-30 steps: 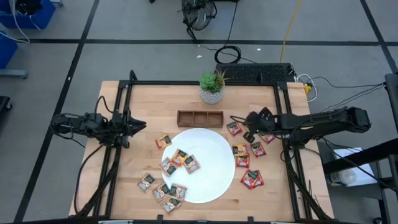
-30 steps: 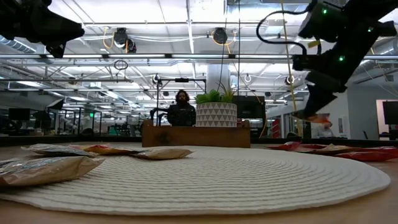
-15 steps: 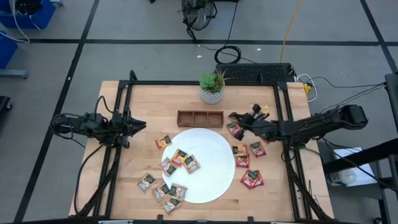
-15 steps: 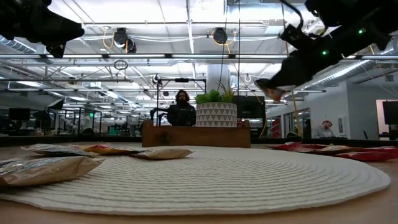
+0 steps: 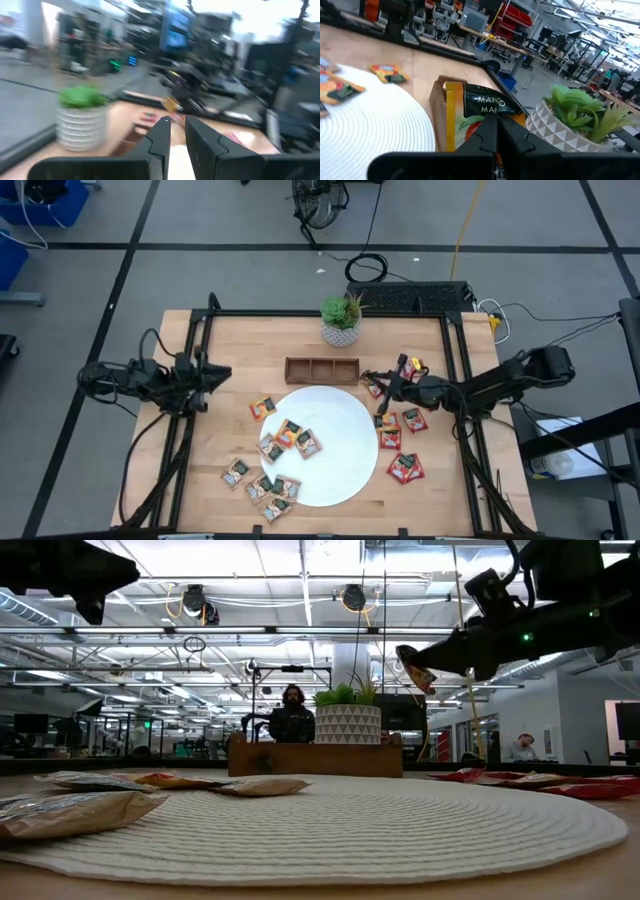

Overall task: Pick & Place Tea
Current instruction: Put the mango tea bag into the wooden organizer

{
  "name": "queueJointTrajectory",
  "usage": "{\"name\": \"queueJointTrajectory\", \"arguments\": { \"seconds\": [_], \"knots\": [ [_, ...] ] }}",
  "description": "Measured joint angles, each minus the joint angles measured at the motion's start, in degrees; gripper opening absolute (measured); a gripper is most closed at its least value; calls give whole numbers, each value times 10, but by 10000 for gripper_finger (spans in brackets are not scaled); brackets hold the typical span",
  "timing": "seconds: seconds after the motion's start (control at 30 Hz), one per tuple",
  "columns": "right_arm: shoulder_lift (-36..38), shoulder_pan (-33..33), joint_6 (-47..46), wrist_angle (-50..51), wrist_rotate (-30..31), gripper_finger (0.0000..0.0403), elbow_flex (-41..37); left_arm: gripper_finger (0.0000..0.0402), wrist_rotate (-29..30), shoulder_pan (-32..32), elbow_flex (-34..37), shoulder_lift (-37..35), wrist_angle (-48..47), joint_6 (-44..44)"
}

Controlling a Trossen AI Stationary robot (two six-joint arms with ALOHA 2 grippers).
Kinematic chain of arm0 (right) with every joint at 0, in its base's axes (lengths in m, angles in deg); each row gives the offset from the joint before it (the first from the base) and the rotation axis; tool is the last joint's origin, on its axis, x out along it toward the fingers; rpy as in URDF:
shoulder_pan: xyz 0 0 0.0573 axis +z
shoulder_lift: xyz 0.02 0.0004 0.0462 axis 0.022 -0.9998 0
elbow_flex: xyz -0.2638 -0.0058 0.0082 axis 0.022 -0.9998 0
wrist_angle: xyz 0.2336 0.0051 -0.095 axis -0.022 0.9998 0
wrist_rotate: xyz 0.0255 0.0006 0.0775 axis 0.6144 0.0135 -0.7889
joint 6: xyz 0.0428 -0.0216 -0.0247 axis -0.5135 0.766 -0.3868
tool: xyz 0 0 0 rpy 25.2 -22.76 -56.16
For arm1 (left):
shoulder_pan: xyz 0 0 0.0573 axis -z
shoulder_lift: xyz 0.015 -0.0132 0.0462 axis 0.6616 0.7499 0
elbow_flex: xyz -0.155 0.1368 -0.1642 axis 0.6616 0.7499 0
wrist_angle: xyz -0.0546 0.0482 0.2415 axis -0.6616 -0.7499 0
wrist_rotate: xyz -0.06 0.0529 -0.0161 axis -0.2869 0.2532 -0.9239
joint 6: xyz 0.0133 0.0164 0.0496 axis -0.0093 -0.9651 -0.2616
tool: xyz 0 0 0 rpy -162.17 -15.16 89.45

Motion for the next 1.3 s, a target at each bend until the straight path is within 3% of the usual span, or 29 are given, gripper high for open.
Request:
{"name": "queueJointTrajectory", "arguments": {
  "seconds": [0.1, 0.17, 0.33, 0.5, 0.6, 0.83, 0.97, 1.1, 1.3],
  "knots": [
    [-28, -6, 5, -22, 0, 0, 0, 63, 88, 0, 0, 10, 19, -3],
    [-48, -12, 8, -41, 0, 0, 0, 63, 115, -1, 0, 41, 52, 11],
    [-91, -31, 10, -77, -1, 0, 17, 83, 84, -12, 0, 215, 194, 9],
    [-130, -37, 12, -78, -8, 0, 65, 154, 34, -49, -4, 459, 465, 2],
    [-155, -36, 17, -77, -32, 0, 94, 189, 17, -84, -34, 576, 544, 1],
    [-209, -32, 56, -74, -29, 0, 151, 201, -168, -156, -215, 772, 386, 82],
    [-220, -32, 73, -72, -29, 0, 163, 189, -173, -171, -318, 841, 266, 54],
    [-219, -31, 77, -72, -19, 0, 162, 184, -172, -178, -377, 878, 184, 40],
    [-218, -29, 88, -73, -11, 0, 162, 184, -172, -179, -391, 902, 192, 41]
  ]
}}
